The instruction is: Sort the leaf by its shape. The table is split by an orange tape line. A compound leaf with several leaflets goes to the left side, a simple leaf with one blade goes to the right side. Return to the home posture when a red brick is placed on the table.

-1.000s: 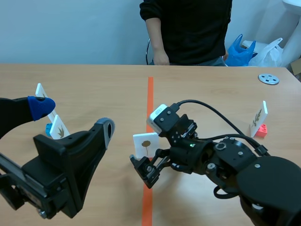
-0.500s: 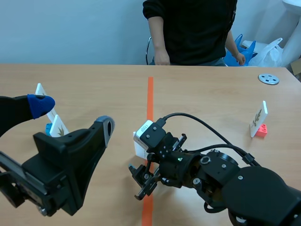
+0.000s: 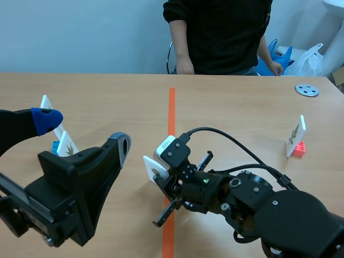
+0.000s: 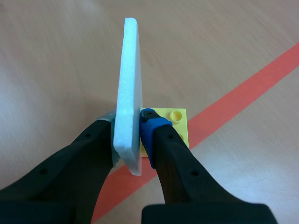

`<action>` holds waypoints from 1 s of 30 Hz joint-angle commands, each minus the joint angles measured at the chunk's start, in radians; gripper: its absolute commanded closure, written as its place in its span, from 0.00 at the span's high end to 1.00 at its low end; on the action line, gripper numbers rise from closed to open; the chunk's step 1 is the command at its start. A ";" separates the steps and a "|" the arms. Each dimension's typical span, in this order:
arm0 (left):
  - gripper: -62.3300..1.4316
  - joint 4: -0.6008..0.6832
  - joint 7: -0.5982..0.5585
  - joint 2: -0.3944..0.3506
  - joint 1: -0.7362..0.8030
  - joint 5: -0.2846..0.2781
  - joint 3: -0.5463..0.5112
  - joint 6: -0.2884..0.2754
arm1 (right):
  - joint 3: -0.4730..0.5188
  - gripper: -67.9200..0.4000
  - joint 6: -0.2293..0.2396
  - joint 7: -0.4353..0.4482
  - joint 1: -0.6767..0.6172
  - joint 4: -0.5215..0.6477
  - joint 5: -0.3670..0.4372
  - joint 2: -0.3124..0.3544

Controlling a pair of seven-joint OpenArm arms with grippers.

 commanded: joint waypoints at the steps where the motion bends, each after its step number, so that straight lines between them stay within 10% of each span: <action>1: 1.00 0.006 -0.017 0.002 -0.003 -0.003 -0.002 -0.002 | 0.024 0.08 -0.004 0.016 0.011 0.037 0.003 0.003; 13: 1.00 0.006 -0.016 0.002 -0.003 -0.002 -0.024 -0.002 | 0.227 0.08 0.001 -0.010 -0.125 0.369 0.021 0.100; 30: 1.00 0.006 -0.017 0.002 -0.003 -0.002 -0.048 -0.002 | 0.634 0.08 -0.004 -0.183 -0.420 0.667 0.358 0.191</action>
